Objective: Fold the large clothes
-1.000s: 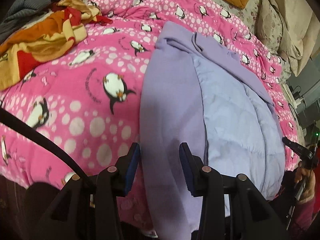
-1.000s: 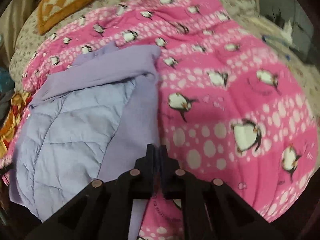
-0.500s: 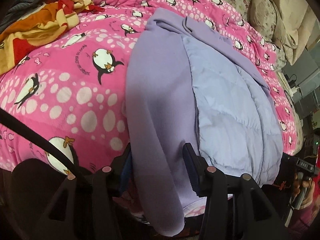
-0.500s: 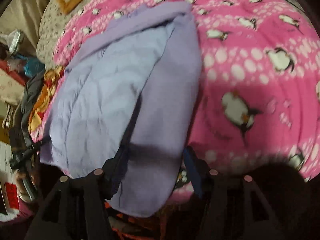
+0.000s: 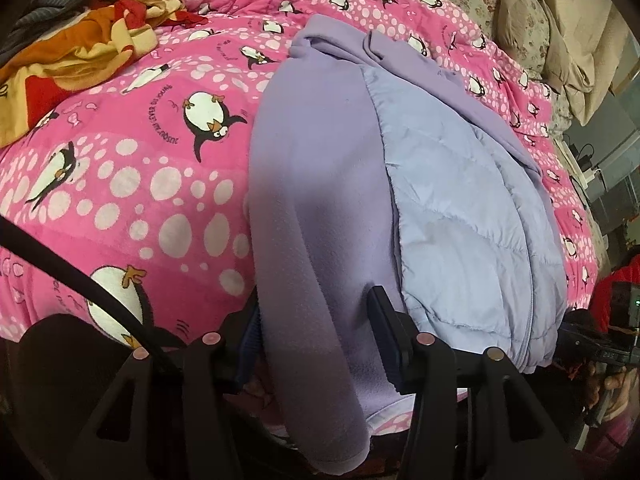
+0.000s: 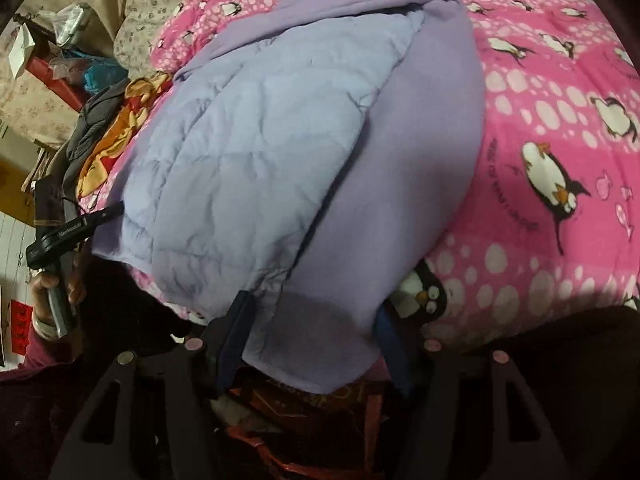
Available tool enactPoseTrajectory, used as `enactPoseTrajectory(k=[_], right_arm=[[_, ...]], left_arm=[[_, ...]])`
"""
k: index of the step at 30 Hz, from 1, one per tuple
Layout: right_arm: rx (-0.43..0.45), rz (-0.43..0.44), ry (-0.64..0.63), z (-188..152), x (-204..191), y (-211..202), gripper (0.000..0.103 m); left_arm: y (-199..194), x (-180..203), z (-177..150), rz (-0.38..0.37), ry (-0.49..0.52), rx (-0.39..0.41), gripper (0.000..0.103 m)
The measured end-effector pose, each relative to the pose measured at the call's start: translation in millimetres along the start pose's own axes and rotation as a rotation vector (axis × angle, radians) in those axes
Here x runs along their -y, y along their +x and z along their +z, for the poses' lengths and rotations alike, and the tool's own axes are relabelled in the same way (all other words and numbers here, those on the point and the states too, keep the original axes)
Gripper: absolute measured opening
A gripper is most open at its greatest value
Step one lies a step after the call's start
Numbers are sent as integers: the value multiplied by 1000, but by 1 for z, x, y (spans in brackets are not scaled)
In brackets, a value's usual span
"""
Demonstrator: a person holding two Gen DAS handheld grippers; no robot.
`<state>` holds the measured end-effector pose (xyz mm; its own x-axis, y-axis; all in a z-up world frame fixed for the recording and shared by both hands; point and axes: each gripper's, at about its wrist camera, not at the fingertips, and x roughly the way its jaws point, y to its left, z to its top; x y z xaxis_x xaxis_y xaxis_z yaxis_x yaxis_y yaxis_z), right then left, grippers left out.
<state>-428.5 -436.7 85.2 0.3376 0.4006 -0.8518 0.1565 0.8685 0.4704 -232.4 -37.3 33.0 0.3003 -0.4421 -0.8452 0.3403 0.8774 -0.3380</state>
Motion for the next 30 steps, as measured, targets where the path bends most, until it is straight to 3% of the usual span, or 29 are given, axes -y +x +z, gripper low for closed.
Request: enactPoseTrajectory(k=[3,9,10,11,13,16,20,23,24,25,26,30], right_arm=[[17,-6,48,-4,6,6,65],[20,-32,29,-3,-2,12,66],[18,-41,21,-2,-4,12,58],[11,-43,1,-2,-7,11,38],[2,-18,-38,-2,-12,6,24],[11,33,-32,1,-11,-2,24],[-21,69,28,1,-3,15,46],[-16,48,-3,1,-12,21,46],[-12,40,-13,2,-15,20,41],[-4,33,-24,3,-17,18,25],[8,33,-31,4,-18,14,19],[103,157,0,15,-12,-20,18]], left_arm=[[0,2,0,10,-1,-3,21],[1,6,-1,31,9,-4,21],[0,6,-1,32,10,-5,21],[0,6,-2,34,12,-8,21],[0,6,-2,34,18,-13,21],[0,6,-2,36,26,-15,22],[1,9,-4,36,38,-13,27],[2,13,-6,42,76,-17,28],[2,13,-6,37,85,-23,21],[0,12,-5,13,79,-35,11],[-1,11,-4,-21,66,-51,0],[-19,8,12,-95,29,-29,0]])
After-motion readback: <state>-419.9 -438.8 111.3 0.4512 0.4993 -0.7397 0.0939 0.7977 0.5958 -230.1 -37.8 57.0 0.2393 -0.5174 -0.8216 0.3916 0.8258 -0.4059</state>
